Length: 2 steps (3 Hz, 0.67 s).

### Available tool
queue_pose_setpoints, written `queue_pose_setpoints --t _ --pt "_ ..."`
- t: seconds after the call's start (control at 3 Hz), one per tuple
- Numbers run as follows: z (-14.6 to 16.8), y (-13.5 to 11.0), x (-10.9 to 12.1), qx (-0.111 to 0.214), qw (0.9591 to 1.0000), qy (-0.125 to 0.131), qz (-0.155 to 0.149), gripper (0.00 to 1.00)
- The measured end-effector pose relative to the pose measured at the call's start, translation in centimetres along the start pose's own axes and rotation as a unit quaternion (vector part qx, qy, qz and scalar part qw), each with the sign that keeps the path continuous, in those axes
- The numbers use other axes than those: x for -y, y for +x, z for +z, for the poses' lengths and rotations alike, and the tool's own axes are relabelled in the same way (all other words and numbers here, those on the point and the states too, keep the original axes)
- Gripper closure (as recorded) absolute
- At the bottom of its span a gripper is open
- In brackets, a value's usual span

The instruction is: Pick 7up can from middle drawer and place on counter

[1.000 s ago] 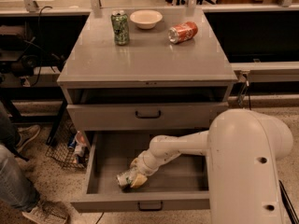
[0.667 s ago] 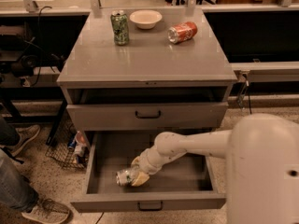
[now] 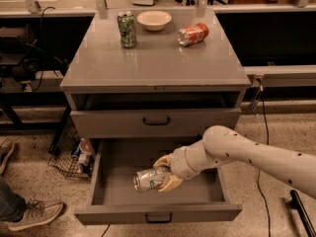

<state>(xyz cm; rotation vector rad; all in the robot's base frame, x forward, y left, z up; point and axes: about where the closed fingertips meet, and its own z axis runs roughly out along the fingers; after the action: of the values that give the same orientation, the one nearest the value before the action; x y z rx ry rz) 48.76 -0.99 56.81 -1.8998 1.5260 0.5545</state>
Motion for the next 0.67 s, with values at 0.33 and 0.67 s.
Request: queue_pose_setpoints --t 0.33,0.67 --pt "0.0 0.0 0.0 0.000 1.0000 0.000 0.000 1.00" --pt "-4.5 -0.2 0.1 0.002 0.9998 0.015 0.014 1.00"
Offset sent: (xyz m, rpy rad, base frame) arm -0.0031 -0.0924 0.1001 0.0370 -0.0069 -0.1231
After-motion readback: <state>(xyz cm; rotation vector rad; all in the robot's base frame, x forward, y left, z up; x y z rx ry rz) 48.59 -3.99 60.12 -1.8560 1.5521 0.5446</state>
